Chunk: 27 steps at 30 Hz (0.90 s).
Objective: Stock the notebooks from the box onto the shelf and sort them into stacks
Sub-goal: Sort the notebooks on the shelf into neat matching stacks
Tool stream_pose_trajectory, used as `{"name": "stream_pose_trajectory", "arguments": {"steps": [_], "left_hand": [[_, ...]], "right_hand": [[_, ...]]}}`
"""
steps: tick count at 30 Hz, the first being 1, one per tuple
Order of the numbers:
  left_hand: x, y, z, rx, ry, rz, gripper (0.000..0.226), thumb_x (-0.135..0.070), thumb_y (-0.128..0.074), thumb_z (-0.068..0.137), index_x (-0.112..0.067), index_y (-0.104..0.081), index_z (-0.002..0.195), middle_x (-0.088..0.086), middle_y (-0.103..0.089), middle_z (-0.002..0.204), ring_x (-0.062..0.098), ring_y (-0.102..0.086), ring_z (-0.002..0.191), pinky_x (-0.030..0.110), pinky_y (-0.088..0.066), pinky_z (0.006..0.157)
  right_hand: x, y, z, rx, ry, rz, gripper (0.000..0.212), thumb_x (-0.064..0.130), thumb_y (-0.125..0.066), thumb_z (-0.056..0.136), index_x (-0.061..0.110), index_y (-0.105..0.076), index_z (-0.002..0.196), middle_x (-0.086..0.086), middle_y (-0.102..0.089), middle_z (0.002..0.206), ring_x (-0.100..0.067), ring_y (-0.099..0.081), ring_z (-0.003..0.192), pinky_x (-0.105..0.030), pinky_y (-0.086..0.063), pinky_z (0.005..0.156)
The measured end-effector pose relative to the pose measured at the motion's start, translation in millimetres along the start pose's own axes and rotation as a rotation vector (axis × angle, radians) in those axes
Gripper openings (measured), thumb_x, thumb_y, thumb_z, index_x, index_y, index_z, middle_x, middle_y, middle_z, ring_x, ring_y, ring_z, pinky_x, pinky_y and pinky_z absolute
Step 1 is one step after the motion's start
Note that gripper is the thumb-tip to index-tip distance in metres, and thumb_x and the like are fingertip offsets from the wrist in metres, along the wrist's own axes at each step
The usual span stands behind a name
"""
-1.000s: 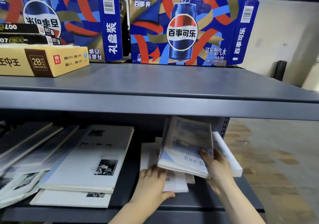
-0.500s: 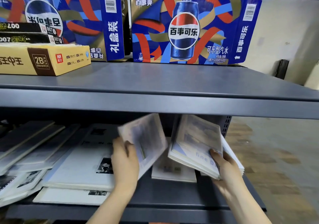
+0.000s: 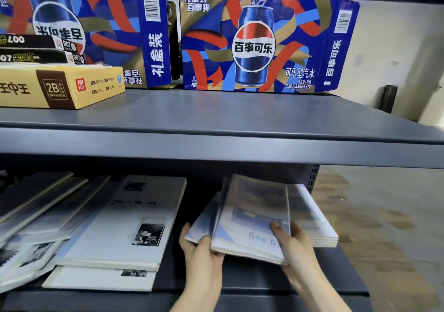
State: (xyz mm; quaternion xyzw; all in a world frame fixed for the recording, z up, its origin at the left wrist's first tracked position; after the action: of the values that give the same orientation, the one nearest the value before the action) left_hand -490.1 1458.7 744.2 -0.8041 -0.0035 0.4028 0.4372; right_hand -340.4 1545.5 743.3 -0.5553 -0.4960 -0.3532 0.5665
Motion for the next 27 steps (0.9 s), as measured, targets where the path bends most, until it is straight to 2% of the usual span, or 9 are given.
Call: {"name": "stream_pose_trajectory", "arguments": {"steps": [4,6,10,15,16,18,21,24,27], "left_hand": [[11,22,9,-0.058,0.128,0.205,0.028,-0.007,-0.034,0.097,-0.003,-0.048,0.120,0.021,-0.061,0.115,0.035,-0.060,0.101,0.041,-0.051,0.075],[14,30,12,-0.074,0.179,0.364,0.027,-0.012,-0.036,0.097,0.005,-0.054,0.109,0.025,-0.064,0.106,0.037,-0.062,0.095,0.041,-0.053,0.073],[11,32,18,-0.040,0.093,0.767,0.021,-0.017,-0.047,0.095,-0.002,-0.053,0.108,0.013,-0.061,0.092,0.023,-0.058,0.080,0.038,-0.049,0.078],[3,19,24,0.126,0.024,1.091,0.038,-0.035,-0.053,0.093,-0.009,-0.045,0.120,-0.011,-0.047,0.087,0.011,-0.047,0.087,0.027,-0.040,0.079],[2,16,24,0.158,0.031,1.139,0.042,-0.039,-0.053,0.092,-0.009,-0.043,0.121,-0.012,-0.046,0.087,0.010,-0.046,0.087,0.024,-0.038,0.074],[1,14,28,0.194,0.051,1.207,0.050,-0.045,-0.053,0.090,-0.007,-0.043,0.121,-0.009,-0.048,0.092,0.009,-0.046,0.087,0.021,-0.037,0.065],[5,14,30,0.199,0.096,1.249,0.054,-0.051,-0.052,0.089,-0.006,-0.044,0.118,-0.002,-0.051,0.104,0.012,-0.049,0.095,0.022,-0.039,0.068],[12,17,32,0.232,0.168,1.186,0.059,-0.059,-0.054,0.083,-0.010,-0.052,0.116,-0.001,-0.060,0.109,0.013,-0.057,0.101,0.023,-0.043,0.079],[15,16,30,0.302,0.210,1.050,0.035,-0.042,-0.058,0.089,-0.014,-0.061,0.109,-0.001,-0.069,0.102,0.012,-0.065,0.094,0.018,-0.050,0.070]], "right_hand": [[-15,-7,-2,0.004,0.007,-0.148,0.012,0.005,-0.056,0.091,0.005,-0.063,0.101,-0.014,-0.074,0.093,-0.032,-0.069,0.088,-0.050,-0.053,0.087],[-23,-9,-2,0.029,-0.002,-0.230,0.013,0.005,-0.056,0.091,0.010,-0.064,0.101,-0.008,-0.074,0.092,-0.028,-0.069,0.089,-0.047,-0.053,0.088],[-29,-11,-4,0.056,-0.014,-0.337,0.017,0.008,-0.055,0.092,0.018,-0.063,0.102,-0.001,-0.073,0.095,-0.018,-0.067,0.091,-0.033,-0.052,0.079],[-19,-4,4,0.024,0.061,-0.634,0.007,0.007,-0.055,0.090,0.003,-0.060,0.090,-0.010,-0.066,0.075,-0.018,-0.060,0.069,-0.025,-0.044,0.060],[-19,-2,6,0.007,0.063,-0.698,0.007,0.008,-0.055,0.090,0.002,-0.059,0.089,-0.009,-0.064,0.075,-0.021,-0.060,0.072,-0.028,-0.044,0.063],[-20,-1,8,-0.015,0.063,-0.898,0.009,0.014,-0.055,0.089,0.006,-0.054,0.094,-0.011,-0.065,0.095,-0.028,-0.059,0.094,-0.032,-0.042,0.074],[-20,-5,0,-0.041,0.021,-1.319,0.031,0.038,-0.048,0.093,0.017,-0.046,0.116,-0.011,-0.048,0.126,-0.032,-0.041,0.122,-0.033,-0.037,0.091],[-17,-9,-8,-0.073,-0.033,-1.299,0.043,0.044,-0.044,0.093,0.018,-0.042,0.127,-0.011,-0.036,0.129,-0.034,-0.039,0.121,-0.036,-0.035,0.097],[-20,-8,-6,-0.072,-0.066,-1.211,0.044,0.039,-0.049,0.093,0.013,-0.042,0.127,-0.015,-0.037,0.127,-0.037,-0.043,0.118,-0.034,-0.038,0.095]]}}
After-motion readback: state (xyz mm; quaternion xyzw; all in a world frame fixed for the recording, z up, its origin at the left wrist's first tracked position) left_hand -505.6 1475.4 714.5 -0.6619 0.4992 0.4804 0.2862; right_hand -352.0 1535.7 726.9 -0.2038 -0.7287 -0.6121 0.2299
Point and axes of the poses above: each hand's wrist, its own z-axis towards the middle knuckle, its own y-axis out of the back of the hand, x = y × z, the point moved 3 cm from there along z, towards the middle knuckle
